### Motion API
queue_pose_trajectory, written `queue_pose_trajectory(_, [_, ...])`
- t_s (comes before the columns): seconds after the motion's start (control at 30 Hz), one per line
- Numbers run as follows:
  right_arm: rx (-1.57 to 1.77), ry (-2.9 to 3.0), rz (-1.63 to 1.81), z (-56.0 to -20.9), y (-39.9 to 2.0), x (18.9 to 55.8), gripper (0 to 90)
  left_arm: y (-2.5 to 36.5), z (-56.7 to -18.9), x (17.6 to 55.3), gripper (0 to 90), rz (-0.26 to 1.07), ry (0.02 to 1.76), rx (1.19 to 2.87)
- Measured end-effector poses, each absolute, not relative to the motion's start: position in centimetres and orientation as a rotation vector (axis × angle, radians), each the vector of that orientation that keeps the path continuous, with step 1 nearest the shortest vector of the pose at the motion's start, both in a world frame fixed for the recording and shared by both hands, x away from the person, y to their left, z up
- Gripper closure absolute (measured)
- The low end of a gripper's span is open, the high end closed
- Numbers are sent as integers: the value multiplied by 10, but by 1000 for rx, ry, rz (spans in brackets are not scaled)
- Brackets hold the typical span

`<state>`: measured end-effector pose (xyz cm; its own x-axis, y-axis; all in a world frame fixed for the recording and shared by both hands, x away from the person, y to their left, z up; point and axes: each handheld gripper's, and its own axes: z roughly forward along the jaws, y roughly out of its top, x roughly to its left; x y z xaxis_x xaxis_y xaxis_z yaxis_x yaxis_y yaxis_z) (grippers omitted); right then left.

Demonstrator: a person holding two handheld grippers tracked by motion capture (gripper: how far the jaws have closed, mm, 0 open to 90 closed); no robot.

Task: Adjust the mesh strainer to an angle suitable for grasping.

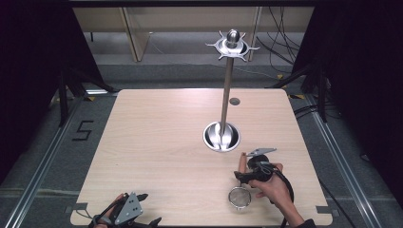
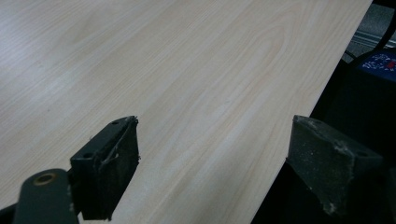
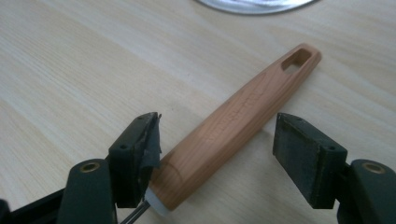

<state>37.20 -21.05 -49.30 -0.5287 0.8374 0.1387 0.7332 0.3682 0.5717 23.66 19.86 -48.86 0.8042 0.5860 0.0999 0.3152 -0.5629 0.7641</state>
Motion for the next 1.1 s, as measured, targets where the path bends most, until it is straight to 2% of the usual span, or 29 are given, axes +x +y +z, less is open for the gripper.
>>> queue_pose_trajectory(0.13, [1432,2464,893,-495,-210,376,336,199,-488,236,160,432,663,2202])
queue_pose_trajectory(0.23, [1402,2479,857,-494,-210,378,391,199,-487,237,159,434,666,2196])
queue_pose_trajectory(0.3, [1337,2497,881,-495,-209,382,461,199,-488,236,159,429,681,2185])
queue_pose_trajectory(0.37, [1322,2510,868,-494,-209,383,476,199,-488,236,159,442,678,2183])
queue_pose_trajectory(0.4, [1295,2548,814,-492,-210,386,529,199,-488,237,159,444,667,2193])
queue_pose_trajectory(0.5, [1276,2566,721,-490,-208,388,591,199,-487,237,159,432,661,2199])
queue_pose_trajectory(0.73, [1183,2655,657,-487,-204,390,666,199,-488,238,160,448,664,2191])
queue_pose_trajectory(0.83, [1081,2671,680,-488,-206,394,677,199,-488,237,160,442,658,2195])
queue_pose_trajectory(1.1, [1127,2668,626,-483,-207,392,651,199,-488,237,160,444,653,2201])
